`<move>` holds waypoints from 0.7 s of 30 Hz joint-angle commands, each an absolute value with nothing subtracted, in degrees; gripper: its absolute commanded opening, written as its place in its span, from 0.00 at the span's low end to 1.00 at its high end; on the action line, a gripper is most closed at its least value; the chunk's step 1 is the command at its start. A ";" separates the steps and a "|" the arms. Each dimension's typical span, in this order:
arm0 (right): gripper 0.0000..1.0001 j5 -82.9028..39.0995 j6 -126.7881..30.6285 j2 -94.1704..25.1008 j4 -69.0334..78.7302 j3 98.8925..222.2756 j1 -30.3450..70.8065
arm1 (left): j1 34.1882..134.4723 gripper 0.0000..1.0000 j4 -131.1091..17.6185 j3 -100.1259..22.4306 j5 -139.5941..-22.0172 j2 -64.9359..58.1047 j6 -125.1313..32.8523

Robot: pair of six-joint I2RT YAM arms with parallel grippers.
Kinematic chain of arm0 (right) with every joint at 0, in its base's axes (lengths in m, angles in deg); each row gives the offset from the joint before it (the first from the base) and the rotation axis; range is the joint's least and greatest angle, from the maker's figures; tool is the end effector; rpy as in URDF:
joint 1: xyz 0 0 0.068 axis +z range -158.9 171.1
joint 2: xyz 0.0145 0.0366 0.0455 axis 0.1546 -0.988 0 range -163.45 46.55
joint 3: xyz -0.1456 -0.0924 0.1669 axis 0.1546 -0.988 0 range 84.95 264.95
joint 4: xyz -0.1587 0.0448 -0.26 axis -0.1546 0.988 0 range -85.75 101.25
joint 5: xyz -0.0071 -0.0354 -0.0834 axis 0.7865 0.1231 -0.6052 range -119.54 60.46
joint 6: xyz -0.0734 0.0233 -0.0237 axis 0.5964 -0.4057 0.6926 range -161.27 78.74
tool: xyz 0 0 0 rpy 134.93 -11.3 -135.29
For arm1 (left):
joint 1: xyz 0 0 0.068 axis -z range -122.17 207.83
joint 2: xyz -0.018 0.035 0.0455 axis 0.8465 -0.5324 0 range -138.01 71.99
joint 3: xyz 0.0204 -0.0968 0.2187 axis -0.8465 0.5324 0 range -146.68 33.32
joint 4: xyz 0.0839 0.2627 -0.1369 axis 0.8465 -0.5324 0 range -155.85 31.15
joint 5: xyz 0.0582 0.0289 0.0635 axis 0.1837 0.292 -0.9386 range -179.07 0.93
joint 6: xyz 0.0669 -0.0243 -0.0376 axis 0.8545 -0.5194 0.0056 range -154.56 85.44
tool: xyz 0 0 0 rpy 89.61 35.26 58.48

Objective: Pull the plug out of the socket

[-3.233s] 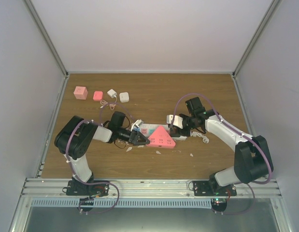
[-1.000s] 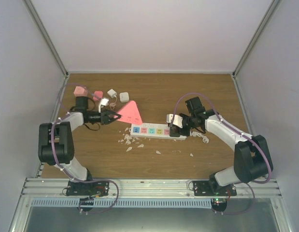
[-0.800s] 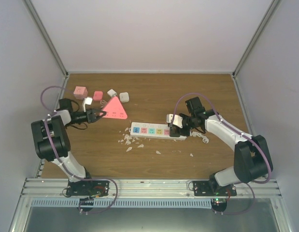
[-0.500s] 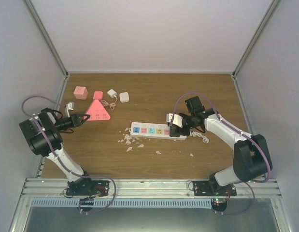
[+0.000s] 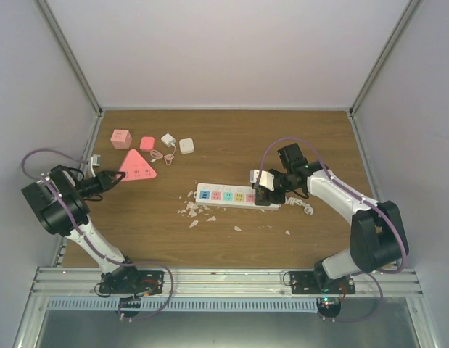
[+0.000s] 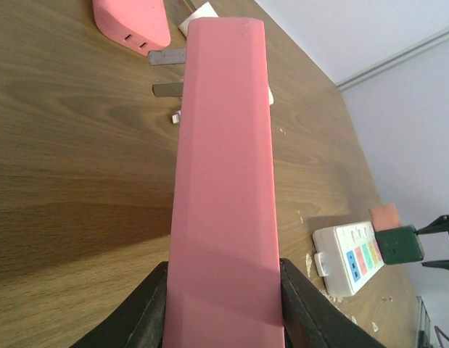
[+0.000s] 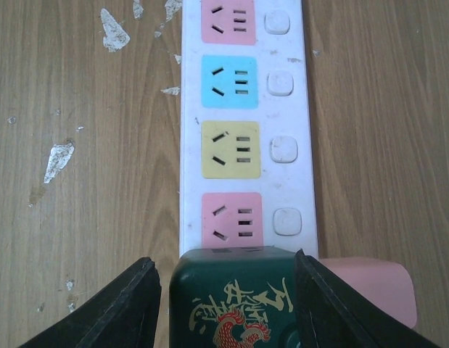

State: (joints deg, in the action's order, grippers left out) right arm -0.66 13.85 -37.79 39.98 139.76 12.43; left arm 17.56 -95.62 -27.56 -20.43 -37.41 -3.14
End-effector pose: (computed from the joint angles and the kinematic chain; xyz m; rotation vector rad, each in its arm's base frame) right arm 0.3037 0.1548 0.1271 -1.6909 1.9142 0.4658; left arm 0.3045 0.1731 0.0509 -0.1047 2.1282 -1.1274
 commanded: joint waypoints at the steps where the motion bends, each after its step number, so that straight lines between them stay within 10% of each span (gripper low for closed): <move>1: 0.52 0.53 12.67 -38.21 42.43 141.62 12.39 | 16.62 0.29 -90.30 -28.63 -32.25 -39.19 -4.26; 21: 0.55 2.89 10.55 -32.84 44.05 143.28 12.38 | 21.30 0.93 -83.54 -23.45 -51.37 -19.45 -2.02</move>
State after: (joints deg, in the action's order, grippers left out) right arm 1.37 11.60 -35.25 42.21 141.96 12.43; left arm 18.72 -87.32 -24.85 -44.18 -25.35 -4.06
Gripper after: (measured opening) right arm 0.545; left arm 0.913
